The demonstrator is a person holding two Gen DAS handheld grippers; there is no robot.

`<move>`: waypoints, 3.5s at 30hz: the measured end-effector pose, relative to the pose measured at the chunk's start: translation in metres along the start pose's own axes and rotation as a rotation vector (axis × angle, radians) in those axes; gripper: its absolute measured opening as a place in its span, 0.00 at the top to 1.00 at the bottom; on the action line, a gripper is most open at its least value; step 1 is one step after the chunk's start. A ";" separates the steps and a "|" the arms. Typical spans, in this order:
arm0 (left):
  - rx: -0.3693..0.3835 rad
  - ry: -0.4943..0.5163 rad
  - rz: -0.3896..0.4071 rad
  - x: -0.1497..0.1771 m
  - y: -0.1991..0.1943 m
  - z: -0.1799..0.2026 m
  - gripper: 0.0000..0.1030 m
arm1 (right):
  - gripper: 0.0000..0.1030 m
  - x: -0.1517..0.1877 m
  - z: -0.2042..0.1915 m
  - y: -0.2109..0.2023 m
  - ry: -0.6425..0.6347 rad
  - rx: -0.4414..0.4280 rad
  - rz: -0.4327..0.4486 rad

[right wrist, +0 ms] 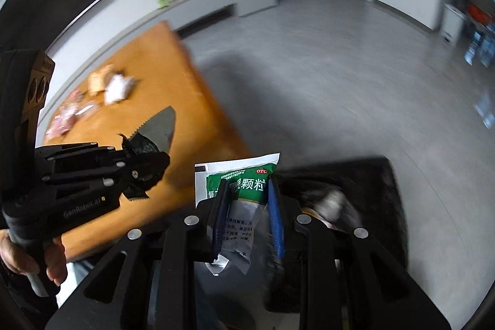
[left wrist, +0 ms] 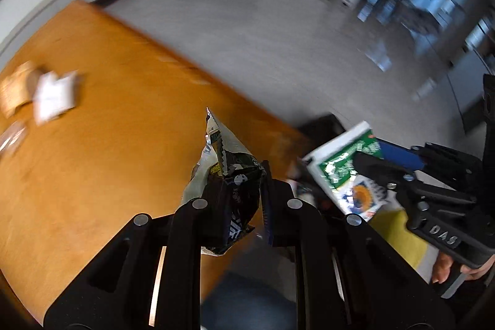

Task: Collect trash
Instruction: 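Carry snack bag and packet over the bin and open both grippers, then move both tools back over the table, then grasp the pink-and-clear plastic bag with the left gripper while the right grasps the white glove, then carry plastic bag and glove over the bin and open both grippers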

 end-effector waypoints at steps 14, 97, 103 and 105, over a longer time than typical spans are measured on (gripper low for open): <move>0.181 0.162 -0.177 -0.010 0.136 0.123 0.06 | 0.40 0.026 0.113 -0.002 0.227 0.167 -0.019; -0.273 -0.699 -0.003 0.199 -0.129 -0.392 0.72 | 0.82 -0.098 -0.369 0.199 -0.370 -0.161 -0.265; -0.267 -0.631 0.052 0.174 -0.148 -0.356 0.72 | 0.82 -0.093 -0.340 0.147 -0.368 -0.185 -0.206; -0.270 -0.595 0.064 0.159 -0.149 -0.338 0.72 | 0.82 -0.088 -0.327 0.131 -0.363 -0.183 -0.188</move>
Point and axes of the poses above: each gripper's, at about its wrist camera, not at the fingertips, and y roughly the way its jaws point, z to its right, x to its underside, the point moved 1 cm from there along y, roughly the way its jaws point, and after that the axes turned 10 degrees about y, right-handed, at the moved point
